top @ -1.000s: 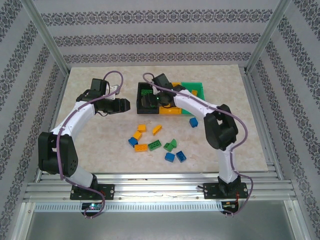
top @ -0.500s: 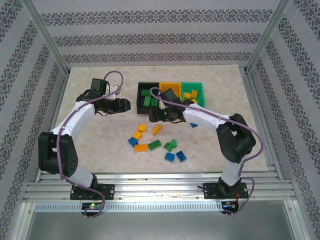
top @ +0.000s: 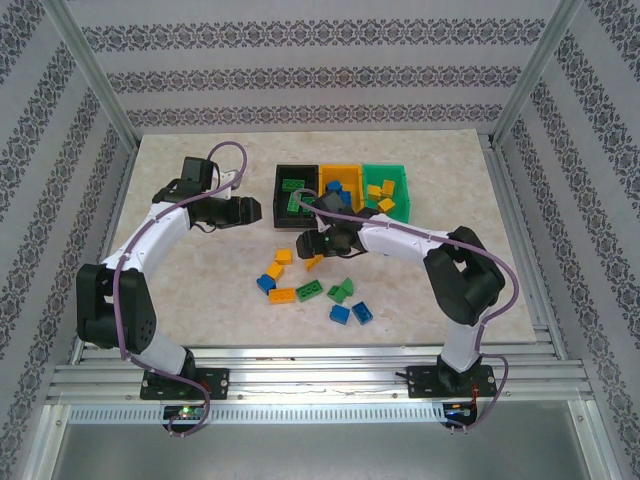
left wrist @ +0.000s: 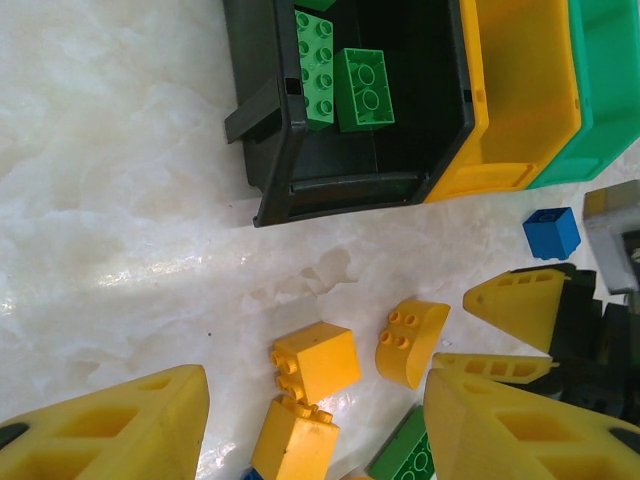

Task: Sort the legos into containers by color
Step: Pick up the lego from the center of the table.

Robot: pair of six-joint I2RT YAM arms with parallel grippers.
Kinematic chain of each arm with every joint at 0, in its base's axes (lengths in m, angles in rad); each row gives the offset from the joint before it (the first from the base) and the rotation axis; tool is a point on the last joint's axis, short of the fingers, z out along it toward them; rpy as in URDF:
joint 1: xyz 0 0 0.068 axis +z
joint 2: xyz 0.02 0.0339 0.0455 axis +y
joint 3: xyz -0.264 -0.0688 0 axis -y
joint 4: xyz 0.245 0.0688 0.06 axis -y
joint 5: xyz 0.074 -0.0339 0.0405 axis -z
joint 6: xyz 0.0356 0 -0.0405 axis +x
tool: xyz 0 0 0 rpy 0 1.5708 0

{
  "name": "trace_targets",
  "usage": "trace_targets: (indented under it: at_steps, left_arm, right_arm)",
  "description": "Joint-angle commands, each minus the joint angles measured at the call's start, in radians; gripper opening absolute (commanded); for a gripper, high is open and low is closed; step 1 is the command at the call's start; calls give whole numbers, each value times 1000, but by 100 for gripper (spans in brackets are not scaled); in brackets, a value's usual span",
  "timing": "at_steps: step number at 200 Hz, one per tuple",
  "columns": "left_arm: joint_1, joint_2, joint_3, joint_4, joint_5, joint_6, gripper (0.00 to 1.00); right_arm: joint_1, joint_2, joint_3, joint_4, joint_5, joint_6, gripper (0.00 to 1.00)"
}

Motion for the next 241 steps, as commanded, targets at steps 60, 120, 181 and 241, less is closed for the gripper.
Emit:
trace_targets:
  at_steps: [60,120,181,241]
  left_arm:
    - [16,21,-1,-4,22,10,59]
    - [16,22,-1,-7,20,11,59]
    - [16,20,2,-8,25,11,59]
    - [16,23,2,-6,32,6,59]
  right_arm:
    - [29,109,29,-24,1,46,71]
    - [29,151,72,-19,11,23,37]
    - [-20,17,-17,29,31,25,7]
    - [-154,-168,-86,71,14,28,6]
